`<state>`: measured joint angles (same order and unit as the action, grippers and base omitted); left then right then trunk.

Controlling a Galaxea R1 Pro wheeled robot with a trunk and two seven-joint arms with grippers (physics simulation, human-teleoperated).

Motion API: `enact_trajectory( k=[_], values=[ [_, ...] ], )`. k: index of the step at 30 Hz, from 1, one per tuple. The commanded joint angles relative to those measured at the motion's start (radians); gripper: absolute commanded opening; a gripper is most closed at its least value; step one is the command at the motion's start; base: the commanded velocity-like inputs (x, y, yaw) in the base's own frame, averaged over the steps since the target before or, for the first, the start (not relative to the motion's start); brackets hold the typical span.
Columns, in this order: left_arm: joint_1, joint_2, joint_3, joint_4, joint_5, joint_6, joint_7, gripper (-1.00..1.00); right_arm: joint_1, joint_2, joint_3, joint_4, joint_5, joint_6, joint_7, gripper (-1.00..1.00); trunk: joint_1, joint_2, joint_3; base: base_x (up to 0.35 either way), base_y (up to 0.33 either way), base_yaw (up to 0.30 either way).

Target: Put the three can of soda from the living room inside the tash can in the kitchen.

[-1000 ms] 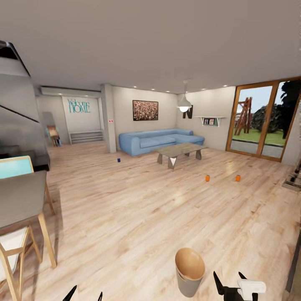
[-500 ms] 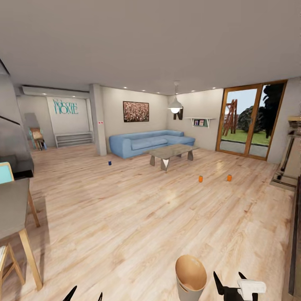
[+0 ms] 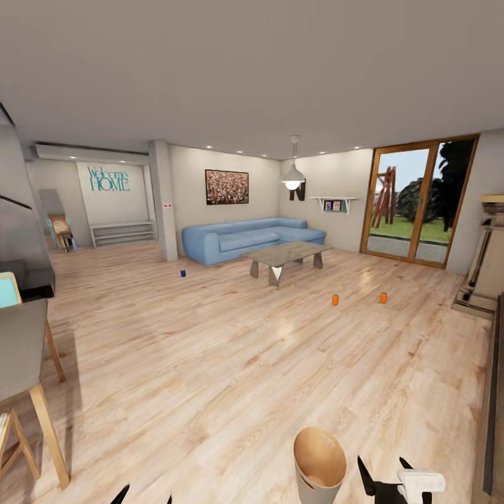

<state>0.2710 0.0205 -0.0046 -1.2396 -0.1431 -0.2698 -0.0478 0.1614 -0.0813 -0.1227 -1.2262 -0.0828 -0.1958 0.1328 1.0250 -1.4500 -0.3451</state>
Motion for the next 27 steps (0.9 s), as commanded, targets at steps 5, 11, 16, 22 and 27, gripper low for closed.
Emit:
enact_trajectory(
  k=[5, 11, 16, 22, 27],
  values=[
    [-0.002, -0.002, 0.001, 0.0, 0.0, 0.056, 0.002, 1.0, -0.004, -0.001, -0.001, 0.002, -0.001, 0.01, 0.001, 1.0, 0.0, 0.0, 0.0, 0.0, 0.0, 0.0],
    [-0.004, -0.003, 0.001, 0.0, 0.0, 0.095, 0.002, 1.0, -0.052, -0.007, -0.003, -0.007, 0.002, 0.18, 0.002, 1.0, 0.0, 0.0, 0.0, 0.0, 0.0, 0.0],
    [-0.004, -0.002, 0.002, 0.001, 0.0, 0.103, 0.002, 1.0, -0.228, -0.016, -0.004, -0.005, 0.009, 0.511, 0.008, 1.0, 0.0, 0.0, 0.0, 0.0, 0.0, 0.0],
    [-0.004, -0.002, 0.001, 0.013, 0.001, 0.1, 0.002, 1.0, -0.446, -0.025, 0.002, 0.013, 0.027, 0.868, 0.006, 1.0, 0.0, 0.0, 0.0, 0.0, 0.0, 0.0],
    [-0.004, -0.001, -0.001, 0.017, 0.005, 0.095, 0.002, 1.0, -0.695, -0.036, 0.005, 0.143, 0.058, 1.155, 0.003, 1.0, 0.0, 0.0, 0.0, 0.0, 0.0, 0.0]
  ],
)
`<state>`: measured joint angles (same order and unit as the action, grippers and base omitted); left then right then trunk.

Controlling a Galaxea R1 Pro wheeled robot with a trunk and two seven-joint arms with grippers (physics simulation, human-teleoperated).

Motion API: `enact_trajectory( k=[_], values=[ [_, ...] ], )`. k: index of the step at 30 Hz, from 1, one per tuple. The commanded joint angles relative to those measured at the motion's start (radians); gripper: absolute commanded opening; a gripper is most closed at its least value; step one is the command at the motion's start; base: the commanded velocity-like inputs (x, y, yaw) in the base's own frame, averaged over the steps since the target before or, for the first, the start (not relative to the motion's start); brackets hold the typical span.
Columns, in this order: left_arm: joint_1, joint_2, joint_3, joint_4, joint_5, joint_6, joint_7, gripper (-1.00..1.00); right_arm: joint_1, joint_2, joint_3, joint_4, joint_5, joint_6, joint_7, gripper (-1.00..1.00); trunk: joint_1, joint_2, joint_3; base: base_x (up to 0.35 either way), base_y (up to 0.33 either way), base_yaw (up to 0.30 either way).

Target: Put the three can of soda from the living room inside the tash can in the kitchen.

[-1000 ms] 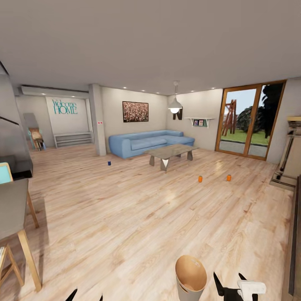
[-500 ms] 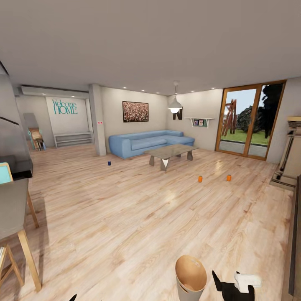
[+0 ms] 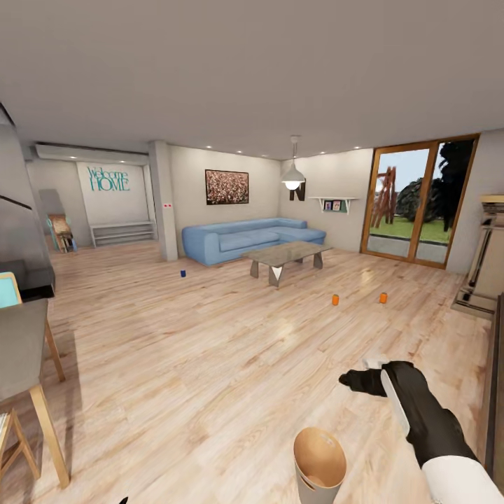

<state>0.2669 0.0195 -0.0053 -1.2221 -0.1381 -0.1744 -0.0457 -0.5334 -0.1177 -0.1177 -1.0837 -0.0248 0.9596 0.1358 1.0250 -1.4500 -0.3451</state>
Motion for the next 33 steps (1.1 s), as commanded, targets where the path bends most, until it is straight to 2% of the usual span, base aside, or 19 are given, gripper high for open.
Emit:
enact_trajectory(
  k=[1, 2, 5, 7, 8, 9, 10, 18, 21, 33],
  values=[
    [0.0, 0.0, 0.0, 0.0, 0.0, 0.0, 0.0, 1.0, -0.041, -0.003, 0.0, 0.041, 0.006, 0.024, -0.001, 1.0, 0.0, 0.0, 0.0, 0.0, 0.0, 0.0],
    [0.0, 0.0, 0.0, -0.001, 0.002, 0.0, 0.002, 1.0, -0.164, -0.017, 0.001, 0.208, 0.024, 0.07, -0.002, 1.0, 0.0, 0.0, 0.0, 0.0, 0.0, 0.0],
    [0.0, 0.0, 0.002, -0.004, 0.003, 0.0, 0.003, 1.0, -0.293, -0.048, 0.001, 0.428, 0.037, 0.088, -0.004, 1.0, 0.0, 0.0, 0.0, 0.0, 0.0, 0.0],
    [0.0, 0.0, 0.002, -0.005, 0.005, 0.001, 0.003, 1.0, -0.373, -0.076, 0.001, 0.576, 0.043, 0.088, -0.005, 1.0, 0.0, 0.0, 0.0, 0.0, 0.0, 0.0],
    [0.0, 0.0, 0.003, -0.005, 0.006, 0.0, 0.004, 1.0, -0.437, -0.098, 0.001, 0.691, 0.046, 0.078, -0.006, 1.0, 0.0, 0.0, 0.0, 0.0, 0.0, 0.0],
    [0.0, 0.0, 0.003, -0.006, 0.006, 0.0, 0.004, 1.0, -0.461, -0.105, 0.001, 0.731, 0.047, 0.073, -0.006, 1.0, 0.0, 0.0, 0.0, 0.0, 0.0, 0.0],
    [0.0, 0.0, 0.003, -0.006, 0.007, 0.0, 0.004, 1.0, -0.507, -0.119, 0.004, 0.811, 0.051, 0.065, -0.006, 1.0, 0.0, 0.0, 0.0, 0.0, 0.0, 0.0],
    [0.001, 0.001, 0.001, -0.004, 0.009, -0.002, 0.001, 1.0, -0.551, -0.131, 0.013, 0.886, 0.055, 0.06, -0.007, 1.0, 0.0, 0.0, 0.0, 0.037, 0.0, 0.0],
    [0.001, 0.002, 0.001, -0.006, 0.009, 0.004, 0.0, 1.0, -0.554, -0.13, 0.048, 0.893, 0.073, 0.059, -0.007, 1.0, 0.0, 0.0, 0.0, 0.118, 0.0, 0.0],
    [0.002, 0.003, -0.002, -0.008, 0.009, 0.008, -0.001, 1.0, -0.555, -0.13, 0.065, 0.895, 0.081, 0.058, -0.005, 1.0, 0.0, 0.0, 0.0, 0.282, 0.002, 0.0]
  ],
)
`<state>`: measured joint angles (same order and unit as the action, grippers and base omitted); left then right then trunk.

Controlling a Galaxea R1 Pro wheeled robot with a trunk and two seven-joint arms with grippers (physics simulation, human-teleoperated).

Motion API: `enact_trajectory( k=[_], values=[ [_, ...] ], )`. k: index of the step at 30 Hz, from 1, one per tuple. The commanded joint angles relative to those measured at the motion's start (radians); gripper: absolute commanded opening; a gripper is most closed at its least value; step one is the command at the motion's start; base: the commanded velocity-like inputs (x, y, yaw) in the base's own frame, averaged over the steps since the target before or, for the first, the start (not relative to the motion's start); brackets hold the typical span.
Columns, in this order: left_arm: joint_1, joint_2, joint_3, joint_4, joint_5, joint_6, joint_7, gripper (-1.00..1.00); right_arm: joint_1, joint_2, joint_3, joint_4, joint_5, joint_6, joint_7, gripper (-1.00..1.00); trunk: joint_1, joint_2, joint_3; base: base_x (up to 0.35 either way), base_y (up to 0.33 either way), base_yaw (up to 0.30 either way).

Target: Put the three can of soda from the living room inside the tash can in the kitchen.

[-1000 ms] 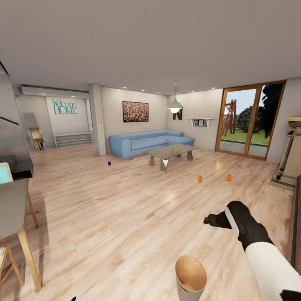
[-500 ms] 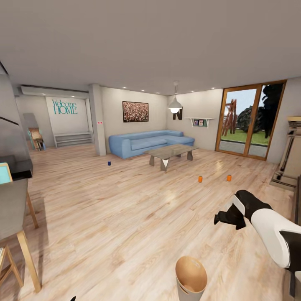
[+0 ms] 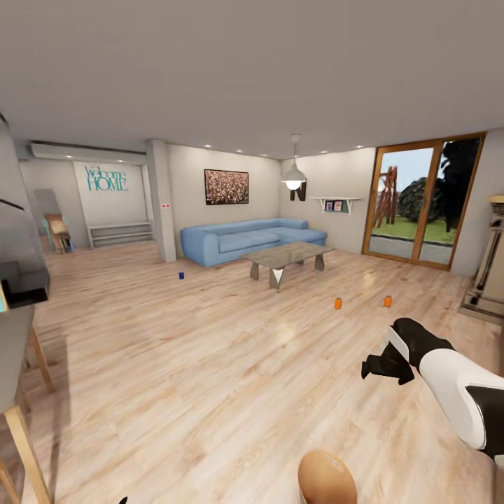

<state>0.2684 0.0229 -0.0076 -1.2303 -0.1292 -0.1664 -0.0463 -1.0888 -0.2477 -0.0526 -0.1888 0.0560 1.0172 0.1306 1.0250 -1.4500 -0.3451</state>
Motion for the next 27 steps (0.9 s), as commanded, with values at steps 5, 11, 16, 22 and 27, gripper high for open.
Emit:
enact_trajectory(
  k=[5, 11, 16, 22, 27],
  values=[
    [0.0, 0.0, 0.001, 0.0, 0.0, -0.002, 0.0, 1.0, 0.001, 0.0, 0.001, 0.0, 0.0, -0.002, 0.0, 1.0, 0.0, 0.0, 0.0, 0.297, 0.054, 0.0],
    [0.0, 0.0, 0.003, -0.002, 0.0, -0.009, 0.001, 1.0, 0.001, 0.001, 0.002, 0.0, 0.0, -0.003, 0.0, 1.0, 0.0, 0.0, 0.0, 0.109, 0.027, 0.0],
    [0.0, 0.0, 0.005, -0.007, 0.0, -0.008, 0.002, 1.0, 0.001, 0.0, 0.002, 0.0, 0.001, -0.003, 0.001, 1.0, 0.008, -0.014, -0.006, 0.015, 0.004, 0.0],
    [0.0, -0.002, 0.007, -0.007, 0.001, 0.001, 0.002, 1.0, 0.001, -0.002, 0.003, 0.0, 0.002, -0.003, 0.002, 1.0, 0.031, -0.056, -0.025, 0.004, 0.001, 0.0],
    [0.0, -0.003, 0.007, -0.006, 0.001, 0.004, 0.002, 1.0, 0.002, -0.002, 0.003, 0.0, 0.002, -0.008, 0.003, 1.0, 0.05, -0.091, -0.041, 0.001, 0.0, 0.0]
  ],
)
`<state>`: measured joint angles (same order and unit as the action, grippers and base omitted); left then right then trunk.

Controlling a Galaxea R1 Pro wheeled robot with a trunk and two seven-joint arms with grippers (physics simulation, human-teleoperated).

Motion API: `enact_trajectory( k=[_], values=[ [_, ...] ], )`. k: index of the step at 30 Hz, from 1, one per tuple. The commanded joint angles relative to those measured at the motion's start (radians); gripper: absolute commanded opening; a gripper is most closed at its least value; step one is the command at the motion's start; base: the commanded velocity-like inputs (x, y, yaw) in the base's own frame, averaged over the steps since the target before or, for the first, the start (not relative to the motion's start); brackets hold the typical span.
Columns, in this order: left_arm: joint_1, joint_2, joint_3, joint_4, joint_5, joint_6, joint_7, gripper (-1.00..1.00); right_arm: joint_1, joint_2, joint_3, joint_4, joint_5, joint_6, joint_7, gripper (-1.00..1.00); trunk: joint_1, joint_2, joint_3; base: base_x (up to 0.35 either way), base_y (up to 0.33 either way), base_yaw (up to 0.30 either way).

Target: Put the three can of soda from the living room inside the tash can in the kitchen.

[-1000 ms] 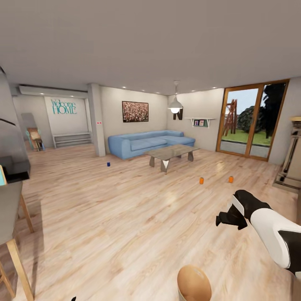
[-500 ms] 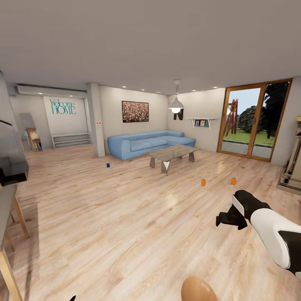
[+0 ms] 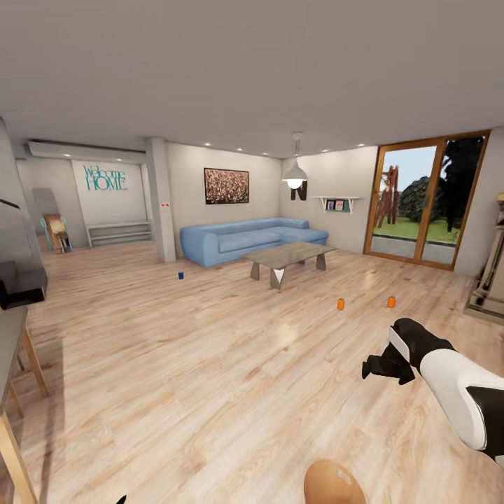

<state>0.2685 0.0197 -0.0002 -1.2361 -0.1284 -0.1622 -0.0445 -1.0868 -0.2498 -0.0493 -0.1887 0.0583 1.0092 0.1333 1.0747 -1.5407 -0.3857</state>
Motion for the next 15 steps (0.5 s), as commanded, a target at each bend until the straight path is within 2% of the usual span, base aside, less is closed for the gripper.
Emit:
enact_trajectory(
  k=[1, 10, 15],
  values=[
    [0.0, 0.0, 0.0, 0.0, 0.0, 0.0, 0.0, 1.0, 0.0, 0.0, 0.0, 0.0, 0.0, -0.001, 0.0, 1.0, 0.004, -0.007, -0.003, 0.0, 0.0, 0.0],
    [-0.001, -0.001, 0.0, 0.0, -0.002, 0.001, 0.0, 1.0, 0.001, -0.002, 0.003, 0.0, 0.002, -0.006, 0.0, 1.0, 0.038, -0.07, -0.031, 0.0, 0.0, 0.0],
    [-0.002, 0.0, -0.001, 0.002, -0.004, 0.001, 0.0, 1.0, 0.001, -0.001, 0.019, 0.0, 0.004, -0.006, 0.0, 1.0, 0.058, -0.105, -0.047, 0.0, 0.0, 0.0]
  ],
)
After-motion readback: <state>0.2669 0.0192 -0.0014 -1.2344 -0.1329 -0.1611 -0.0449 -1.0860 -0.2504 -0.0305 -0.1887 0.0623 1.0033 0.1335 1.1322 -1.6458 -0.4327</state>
